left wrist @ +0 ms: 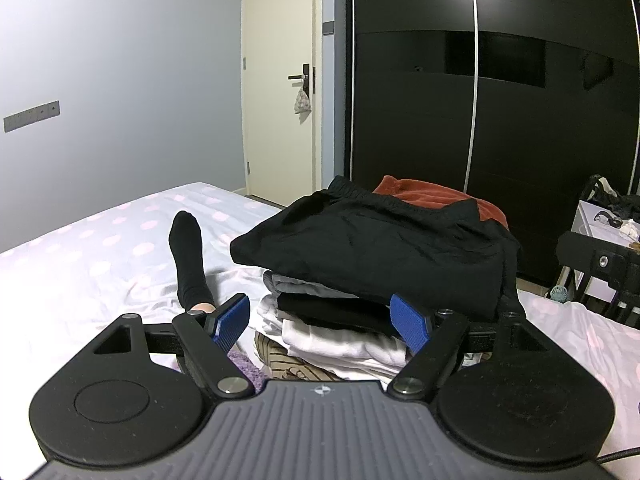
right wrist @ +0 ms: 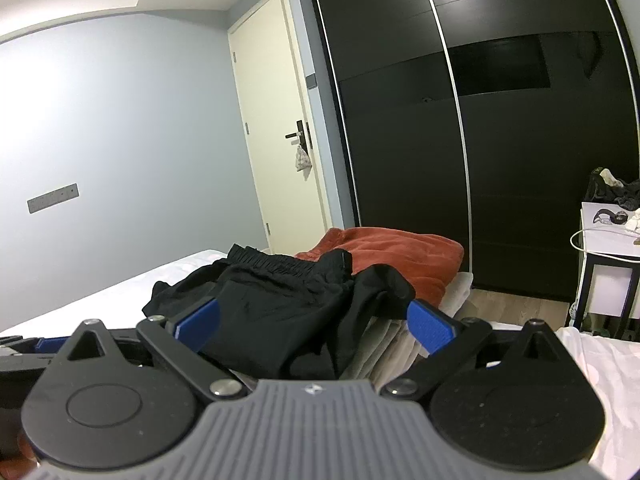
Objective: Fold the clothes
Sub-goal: 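Lower the shorts onto the stacked clothes and open both grippers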
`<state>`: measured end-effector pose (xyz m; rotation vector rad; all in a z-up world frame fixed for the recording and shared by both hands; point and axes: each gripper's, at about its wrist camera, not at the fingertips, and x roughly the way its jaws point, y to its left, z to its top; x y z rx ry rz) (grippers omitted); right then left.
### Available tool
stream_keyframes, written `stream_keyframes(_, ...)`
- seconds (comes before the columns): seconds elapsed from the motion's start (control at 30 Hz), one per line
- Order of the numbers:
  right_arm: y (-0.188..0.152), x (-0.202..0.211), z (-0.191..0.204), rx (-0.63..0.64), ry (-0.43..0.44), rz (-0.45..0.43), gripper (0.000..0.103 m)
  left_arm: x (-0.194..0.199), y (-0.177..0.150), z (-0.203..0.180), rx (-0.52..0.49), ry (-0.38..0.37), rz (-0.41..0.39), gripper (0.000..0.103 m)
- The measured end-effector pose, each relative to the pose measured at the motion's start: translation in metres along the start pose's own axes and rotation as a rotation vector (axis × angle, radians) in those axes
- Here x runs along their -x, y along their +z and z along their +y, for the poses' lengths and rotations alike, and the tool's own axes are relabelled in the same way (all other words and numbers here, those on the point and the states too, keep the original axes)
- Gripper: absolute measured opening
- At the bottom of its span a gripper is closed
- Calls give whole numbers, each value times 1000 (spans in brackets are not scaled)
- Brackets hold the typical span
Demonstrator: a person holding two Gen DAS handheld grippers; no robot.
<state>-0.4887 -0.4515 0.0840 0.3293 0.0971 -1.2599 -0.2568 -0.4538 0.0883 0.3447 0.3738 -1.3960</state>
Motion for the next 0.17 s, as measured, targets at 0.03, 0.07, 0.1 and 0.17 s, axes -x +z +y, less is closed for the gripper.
stream_keyframes(0.03,0,0,0,1,0,0,101,0,0,0,0,-1,1,77)
stream_keyframes(0.07,0,0,0,2,1,0,101,1,0,-1,0,-3,1,77)
stream_keyframes(0.1,0,0,1,2,2,0,101,1,0,-1,0,-4,2,77)
stream_keyframes(0.17,0,0,1,4,7,3,101,2,0,-1,-3,-7,3,77)
